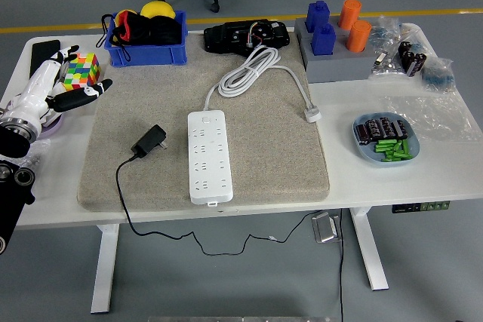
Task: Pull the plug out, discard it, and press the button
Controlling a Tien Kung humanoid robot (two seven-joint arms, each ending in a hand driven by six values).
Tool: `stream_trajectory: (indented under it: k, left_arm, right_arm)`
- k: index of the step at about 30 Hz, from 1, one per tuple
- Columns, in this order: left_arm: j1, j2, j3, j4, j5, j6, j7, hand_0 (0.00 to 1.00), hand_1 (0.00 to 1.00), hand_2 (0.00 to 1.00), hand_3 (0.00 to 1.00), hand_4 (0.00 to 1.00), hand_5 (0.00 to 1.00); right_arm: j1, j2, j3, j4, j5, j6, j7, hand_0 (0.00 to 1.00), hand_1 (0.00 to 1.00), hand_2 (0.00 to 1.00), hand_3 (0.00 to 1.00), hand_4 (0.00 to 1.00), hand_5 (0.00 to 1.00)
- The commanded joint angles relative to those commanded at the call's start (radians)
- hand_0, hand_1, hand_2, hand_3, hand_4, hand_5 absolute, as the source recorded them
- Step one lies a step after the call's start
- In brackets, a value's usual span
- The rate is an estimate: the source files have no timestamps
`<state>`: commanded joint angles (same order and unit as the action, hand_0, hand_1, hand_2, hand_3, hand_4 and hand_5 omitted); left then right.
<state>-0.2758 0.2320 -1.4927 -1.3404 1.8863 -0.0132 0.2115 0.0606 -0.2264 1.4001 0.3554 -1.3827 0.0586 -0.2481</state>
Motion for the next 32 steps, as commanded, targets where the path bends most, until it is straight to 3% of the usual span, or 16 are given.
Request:
stream_trajectory:
  k: [32]
  left_arm:
    - [-0.007,0.005,0.011,-0.002,-0.002,0.0,0.0,0.965,0.965,0.938,0.954,0.863,0.511]
  right_arm:
    - [-0.003,-0.007,-0.013,-0.002,0.004,0.0,0.0,0.748,0.7,0.709,0.723,0.778,0.629]
